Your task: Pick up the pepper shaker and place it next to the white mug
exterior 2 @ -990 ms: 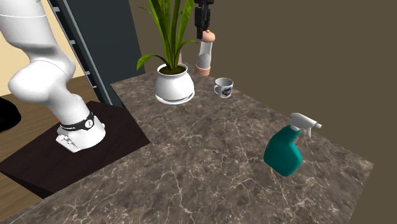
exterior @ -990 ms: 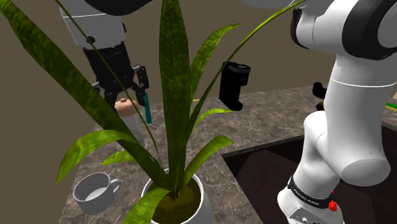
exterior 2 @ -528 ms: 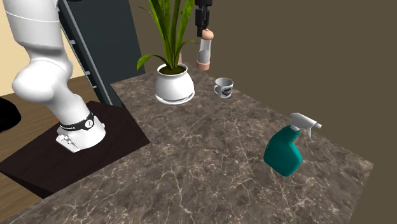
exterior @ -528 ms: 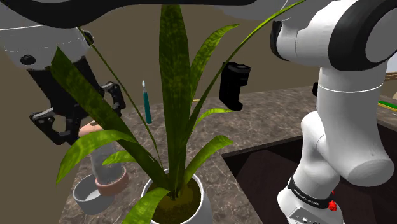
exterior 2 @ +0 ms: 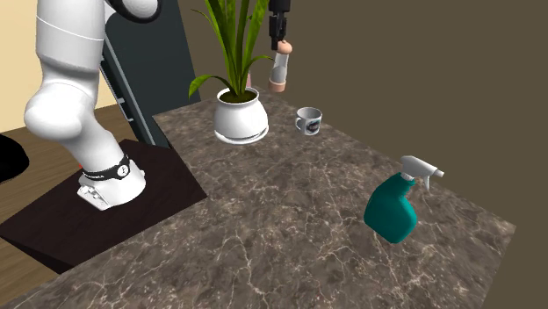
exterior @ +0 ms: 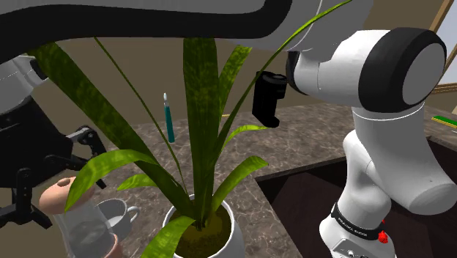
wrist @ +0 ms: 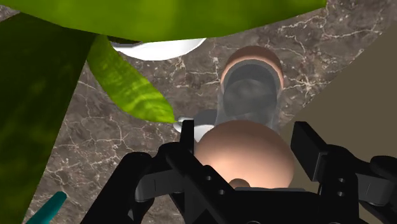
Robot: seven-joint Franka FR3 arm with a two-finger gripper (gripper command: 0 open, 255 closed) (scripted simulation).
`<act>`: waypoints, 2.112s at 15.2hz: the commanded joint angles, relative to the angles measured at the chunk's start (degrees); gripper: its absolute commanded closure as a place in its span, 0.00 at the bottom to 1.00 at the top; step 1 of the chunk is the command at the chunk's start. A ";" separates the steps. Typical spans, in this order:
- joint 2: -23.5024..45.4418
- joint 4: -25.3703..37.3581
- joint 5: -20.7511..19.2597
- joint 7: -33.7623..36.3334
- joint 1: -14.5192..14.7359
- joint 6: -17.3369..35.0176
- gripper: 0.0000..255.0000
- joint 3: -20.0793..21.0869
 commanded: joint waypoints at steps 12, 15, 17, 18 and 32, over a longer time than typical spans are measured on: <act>-1.59 -12.65 0.36 1.35 -1.43 10.94 1.00 0.07; -1.64 -15.05 0.32 1.61 -1.67 13.26 1.00 0.03; -1.58 -16.52 0.27 1.78 -1.80 14.76 1.00 0.00; -1.53 -17.21 0.24 1.86 -1.85 15.49 1.00 -0.02; -0.87 -21.18 -0.09 2.44 -2.12 20.04 1.00 -0.18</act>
